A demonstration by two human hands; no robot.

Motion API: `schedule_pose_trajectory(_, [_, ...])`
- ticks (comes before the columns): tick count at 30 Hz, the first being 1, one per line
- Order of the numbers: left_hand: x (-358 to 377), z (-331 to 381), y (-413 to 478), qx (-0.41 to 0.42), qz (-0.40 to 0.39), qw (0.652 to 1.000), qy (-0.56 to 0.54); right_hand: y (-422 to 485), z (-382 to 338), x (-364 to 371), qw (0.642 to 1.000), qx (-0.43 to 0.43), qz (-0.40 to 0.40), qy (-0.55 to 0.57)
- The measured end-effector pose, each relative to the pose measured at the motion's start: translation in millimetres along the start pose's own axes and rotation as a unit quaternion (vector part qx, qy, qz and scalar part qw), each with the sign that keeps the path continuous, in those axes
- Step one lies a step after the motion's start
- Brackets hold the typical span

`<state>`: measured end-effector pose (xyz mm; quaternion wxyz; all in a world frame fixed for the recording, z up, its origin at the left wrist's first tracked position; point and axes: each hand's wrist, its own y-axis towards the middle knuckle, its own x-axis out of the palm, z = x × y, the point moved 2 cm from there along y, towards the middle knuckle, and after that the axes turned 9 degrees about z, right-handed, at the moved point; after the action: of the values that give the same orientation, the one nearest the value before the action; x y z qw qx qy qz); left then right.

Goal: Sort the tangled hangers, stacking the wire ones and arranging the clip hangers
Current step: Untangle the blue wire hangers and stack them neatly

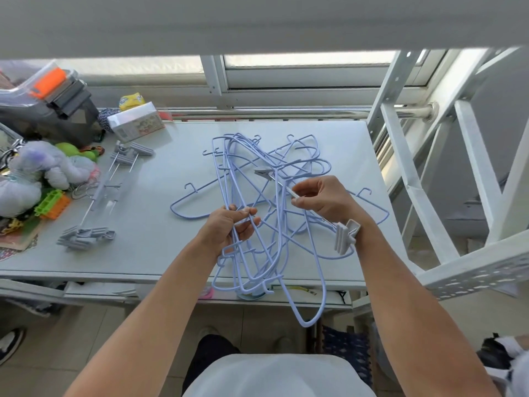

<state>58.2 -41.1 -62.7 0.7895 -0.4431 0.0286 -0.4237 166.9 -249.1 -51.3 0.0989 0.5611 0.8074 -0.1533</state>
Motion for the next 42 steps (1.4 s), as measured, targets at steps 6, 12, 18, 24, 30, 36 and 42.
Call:
schedule_pose_trajectory(6, [-3,0,-1,-0.002,0.008,1.0,-0.003,1,1,2,0.994,-0.068,-0.012,-0.087])
schedule_pose_trajectory(12, [-10,0,2,0.008,0.017,1.0,0.013,-14,7,18,0.96,-0.166,0.032,-0.222])
schedule_pose_trajectory(18, [-19,-1,7,0.053,0.045,0.995,0.07,-31,25,-8,0.972,0.002,0.12,-0.202])
schedule_pose_trajectory(24, [-23,-1,12,0.067,0.071,0.993,0.072,-56,39,-29,0.955,0.043,0.143,-0.257])
schedule_pose_trajectory(30, [-21,-6,15,0.058,0.063,0.994,0.061,-40,53,-20,0.917,-0.027,0.16,-0.364])
schedule_pose_trajectory(36, [-20,-6,15,0.059,0.061,0.995,0.055,-24,48,-14,0.893,-0.017,0.151,-0.423])
schedule_pose_trajectory(42, [-20,-9,15,0.062,0.055,0.995,0.057,-19,52,-11,0.908,-0.016,0.171,-0.383])
